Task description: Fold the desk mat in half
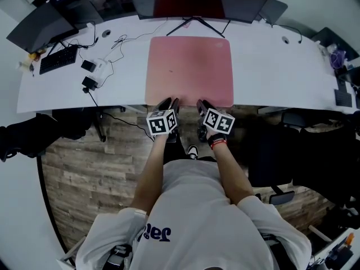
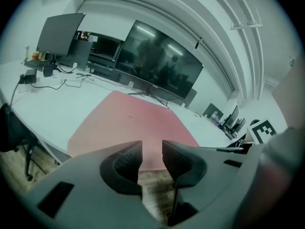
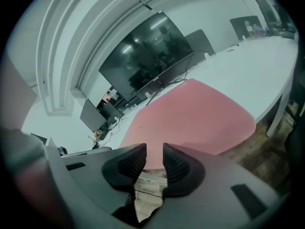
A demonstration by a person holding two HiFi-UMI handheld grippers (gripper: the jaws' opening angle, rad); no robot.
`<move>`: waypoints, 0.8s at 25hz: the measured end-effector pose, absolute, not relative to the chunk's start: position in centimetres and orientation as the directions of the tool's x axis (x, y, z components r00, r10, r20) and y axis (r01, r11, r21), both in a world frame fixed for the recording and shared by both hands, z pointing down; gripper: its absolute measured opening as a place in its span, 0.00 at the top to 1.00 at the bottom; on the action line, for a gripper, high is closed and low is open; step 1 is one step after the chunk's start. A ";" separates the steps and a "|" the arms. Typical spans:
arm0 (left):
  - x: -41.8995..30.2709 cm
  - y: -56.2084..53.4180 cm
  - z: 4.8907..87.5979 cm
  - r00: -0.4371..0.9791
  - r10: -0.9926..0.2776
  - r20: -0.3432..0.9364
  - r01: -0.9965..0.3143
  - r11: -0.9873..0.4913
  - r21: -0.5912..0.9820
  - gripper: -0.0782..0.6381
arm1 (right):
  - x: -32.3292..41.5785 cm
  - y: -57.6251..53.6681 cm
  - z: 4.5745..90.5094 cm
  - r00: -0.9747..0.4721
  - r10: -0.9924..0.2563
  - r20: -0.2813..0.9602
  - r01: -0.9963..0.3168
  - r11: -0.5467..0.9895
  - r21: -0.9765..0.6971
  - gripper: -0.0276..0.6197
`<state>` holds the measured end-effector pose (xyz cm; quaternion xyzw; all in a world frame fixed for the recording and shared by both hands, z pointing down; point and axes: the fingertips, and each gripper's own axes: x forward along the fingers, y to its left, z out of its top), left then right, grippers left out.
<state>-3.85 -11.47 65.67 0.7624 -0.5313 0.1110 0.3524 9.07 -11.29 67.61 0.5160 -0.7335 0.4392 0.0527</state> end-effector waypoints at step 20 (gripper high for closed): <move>-5.1 -9.8 71.8 0.456 -0.644 0.614 -0.780 0.043 0.624 0.59 | 8.4 -9.7 73.3 -0.505 -0.651 0.568 -0.683 -0.101 -0.723 0.68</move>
